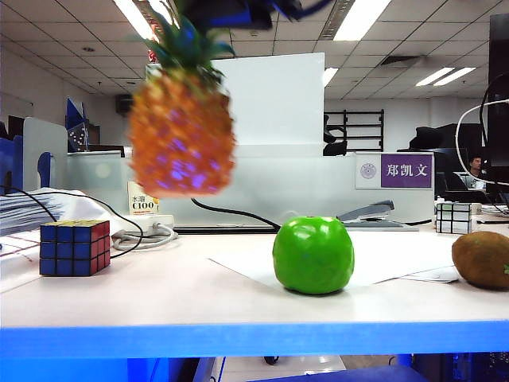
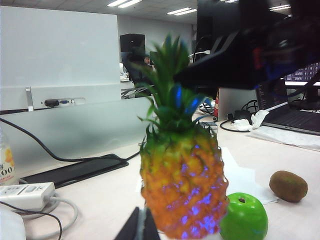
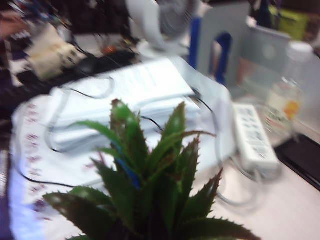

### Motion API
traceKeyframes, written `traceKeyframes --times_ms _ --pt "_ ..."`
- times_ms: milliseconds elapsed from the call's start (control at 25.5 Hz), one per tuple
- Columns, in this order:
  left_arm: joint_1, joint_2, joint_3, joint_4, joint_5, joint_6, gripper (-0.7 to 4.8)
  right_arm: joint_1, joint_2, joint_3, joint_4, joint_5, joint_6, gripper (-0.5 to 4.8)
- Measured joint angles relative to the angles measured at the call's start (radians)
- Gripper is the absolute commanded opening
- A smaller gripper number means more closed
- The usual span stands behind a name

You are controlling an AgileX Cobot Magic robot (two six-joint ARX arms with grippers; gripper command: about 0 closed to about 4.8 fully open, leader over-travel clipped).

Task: Arrange all the fruits from large to small from left to right in a row.

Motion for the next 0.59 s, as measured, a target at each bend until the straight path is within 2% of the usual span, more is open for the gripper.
traceKeyframes --times_ms 157,314,588 --pt "0.000 0.000 0.000 0.003 0.001 -0.016 -0.06 0.057 0.008 -0.023 0.011 0.014 0.003 -0.06" --pt "0.000 0.000 0.000 0.004 0.019 -0.019 -0.06 0.105 0.013 -0.057 -0.009 0.071 -0.018 -0.06" --pt "0.000 0.000 0.000 0.025 0.037 -0.034 -0.06 0.101 0.030 -0.145 0.065 0.113 -0.041 -0.06"
